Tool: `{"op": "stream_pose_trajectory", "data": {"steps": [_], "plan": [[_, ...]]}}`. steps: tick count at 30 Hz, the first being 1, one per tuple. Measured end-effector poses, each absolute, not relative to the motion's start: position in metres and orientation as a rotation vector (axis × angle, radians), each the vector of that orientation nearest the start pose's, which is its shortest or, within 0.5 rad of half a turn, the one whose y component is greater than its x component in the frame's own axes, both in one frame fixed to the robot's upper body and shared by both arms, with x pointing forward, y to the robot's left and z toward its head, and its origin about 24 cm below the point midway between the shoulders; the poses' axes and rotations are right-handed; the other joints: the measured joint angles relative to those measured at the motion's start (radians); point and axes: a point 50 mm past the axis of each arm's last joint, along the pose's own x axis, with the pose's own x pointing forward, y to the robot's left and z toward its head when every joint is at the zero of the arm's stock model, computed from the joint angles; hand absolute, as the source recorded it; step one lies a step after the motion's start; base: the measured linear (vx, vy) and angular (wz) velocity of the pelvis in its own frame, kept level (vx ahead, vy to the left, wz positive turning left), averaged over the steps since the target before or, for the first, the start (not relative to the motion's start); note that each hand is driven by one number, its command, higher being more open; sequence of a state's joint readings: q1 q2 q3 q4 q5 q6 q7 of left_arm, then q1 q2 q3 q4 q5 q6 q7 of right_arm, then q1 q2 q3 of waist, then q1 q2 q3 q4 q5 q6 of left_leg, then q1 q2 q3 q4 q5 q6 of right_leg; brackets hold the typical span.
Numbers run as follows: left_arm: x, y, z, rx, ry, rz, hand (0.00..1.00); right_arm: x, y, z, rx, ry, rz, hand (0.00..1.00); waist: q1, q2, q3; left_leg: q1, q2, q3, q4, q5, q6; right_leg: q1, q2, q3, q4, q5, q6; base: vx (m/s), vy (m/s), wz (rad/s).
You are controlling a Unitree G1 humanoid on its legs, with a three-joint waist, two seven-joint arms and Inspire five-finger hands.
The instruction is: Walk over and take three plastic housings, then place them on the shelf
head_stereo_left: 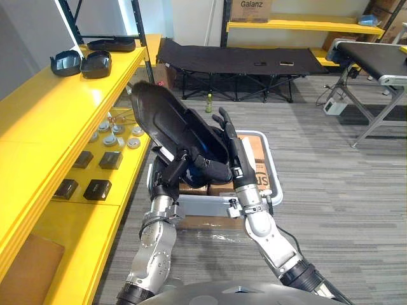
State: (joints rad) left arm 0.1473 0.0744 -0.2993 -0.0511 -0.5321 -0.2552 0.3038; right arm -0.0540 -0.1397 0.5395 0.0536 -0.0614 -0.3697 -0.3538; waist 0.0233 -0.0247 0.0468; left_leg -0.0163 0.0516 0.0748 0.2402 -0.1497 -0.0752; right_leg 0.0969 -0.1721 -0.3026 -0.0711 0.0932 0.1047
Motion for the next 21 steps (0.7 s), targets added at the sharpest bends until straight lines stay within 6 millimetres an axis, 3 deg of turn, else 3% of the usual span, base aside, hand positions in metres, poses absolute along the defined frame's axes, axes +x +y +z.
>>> {"op": "stream_pose_trajectory", "data": {"steps": [6,8,12,21], "plan": [[0.218,0.128,0.035,-0.294,-0.049,0.279,0.0,0.227,-0.056,0.062,-0.058,-0.347,0.257,1.0,0.0,-0.006,0.002,0.002,0.003,-0.003,0.0,-0.001,-0.001,0.003,0.0,-0.004,0.0,-0.003,-0.004,0.0,0.002,0.01],[0.217,0.136,0.037,-0.092,-0.086,0.38,0.0,0.224,-0.052,0.062,-0.025,-0.346,0.249,1.0,0.0,-0.012,0.003,0.006,0.009,-0.01,0.0,-0.004,-0.005,0.011,0.004,-0.011,0.0,-0.007,-0.009,-0.01,0.003,0.06],[0.217,0.149,0.037,0.111,-0.096,0.467,0.0,0.222,-0.056,0.059,-0.006,-0.328,0.232,1.0,0.002,-0.017,0.002,0.005,0.012,-0.011,0.0,-0.005,-0.007,0.011,0.008,-0.012,-0.001,-0.009,-0.011,0.0,0.0,0.0],[0.215,0.17,0.035,0.305,-0.084,0.605,0.0,0.224,-0.091,0.044,0.141,-0.215,0.144,1.0,-0.001,-0.036,0.013,0.005,0.014,0.002,0.002,-0.012,-0.005,0.006,0.009,0.001,-0.002,-0.009,-0.012,0.0,0.013,-0.03]]}}
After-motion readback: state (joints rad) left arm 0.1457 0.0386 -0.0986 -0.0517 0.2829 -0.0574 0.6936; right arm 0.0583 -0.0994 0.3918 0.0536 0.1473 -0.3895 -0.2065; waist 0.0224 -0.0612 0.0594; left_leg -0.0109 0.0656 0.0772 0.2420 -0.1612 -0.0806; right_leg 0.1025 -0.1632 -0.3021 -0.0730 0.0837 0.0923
